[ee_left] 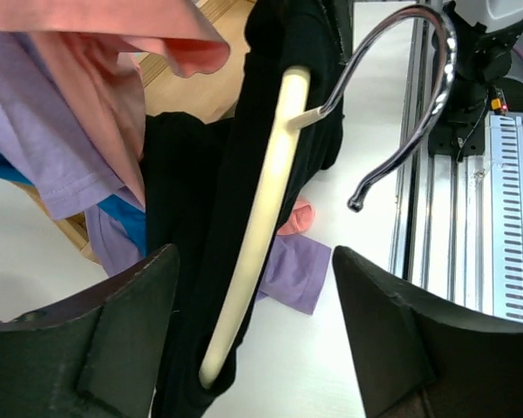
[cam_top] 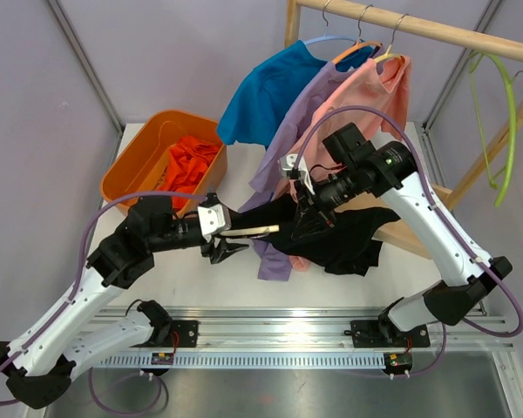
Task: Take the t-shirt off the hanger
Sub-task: Pass the hanger from the right arm to the left, then pass the hanger from the left arm to the right, then remove the tshirt from the hanger
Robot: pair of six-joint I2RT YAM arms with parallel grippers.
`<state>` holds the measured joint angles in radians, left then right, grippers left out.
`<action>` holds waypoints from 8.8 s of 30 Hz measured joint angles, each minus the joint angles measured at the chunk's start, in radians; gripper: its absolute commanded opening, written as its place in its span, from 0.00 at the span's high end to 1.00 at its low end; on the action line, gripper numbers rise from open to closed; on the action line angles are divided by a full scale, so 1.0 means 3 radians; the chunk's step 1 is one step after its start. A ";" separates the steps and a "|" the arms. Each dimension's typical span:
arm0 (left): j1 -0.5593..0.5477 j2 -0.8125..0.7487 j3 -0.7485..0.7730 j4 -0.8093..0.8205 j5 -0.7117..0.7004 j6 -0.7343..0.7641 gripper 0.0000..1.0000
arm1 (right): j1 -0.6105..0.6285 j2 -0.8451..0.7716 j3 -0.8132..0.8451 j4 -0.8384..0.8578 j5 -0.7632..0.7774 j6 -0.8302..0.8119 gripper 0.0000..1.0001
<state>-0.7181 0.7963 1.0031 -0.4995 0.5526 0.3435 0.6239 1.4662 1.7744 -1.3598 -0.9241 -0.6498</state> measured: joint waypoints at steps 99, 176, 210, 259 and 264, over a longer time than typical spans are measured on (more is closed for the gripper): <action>0.0137 0.1171 0.0277 0.0891 0.1053 -0.3029 1.00 | -0.0088 -0.0197 0.0094 0.0855 0.0229 0.1146 0.68; 0.0223 0.0168 0.0725 -0.0357 -0.0113 -0.1582 0.01 | -0.0212 -0.0846 -0.0987 0.0743 0.0615 0.0235 1.00; 0.0103 0.0758 -0.0275 -0.0023 -0.1904 -0.4719 0.49 | -0.0420 -0.1041 -0.1472 0.1523 0.0870 0.1049 1.00; 0.0009 0.0415 -0.0832 0.0354 -0.1818 -0.5627 0.29 | -0.0523 -0.1282 -0.1521 0.1443 0.1021 0.0851 1.00; -0.0085 0.0530 -0.0832 0.0495 -0.1906 -0.5978 0.28 | -0.0528 -0.1289 -0.1638 0.1575 0.1022 0.0982 1.00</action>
<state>-0.7437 0.9554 0.7536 -0.3511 -0.0193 -1.4498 0.4656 1.0794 1.2831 -0.8871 -0.6174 -0.3553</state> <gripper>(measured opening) 0.717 0.229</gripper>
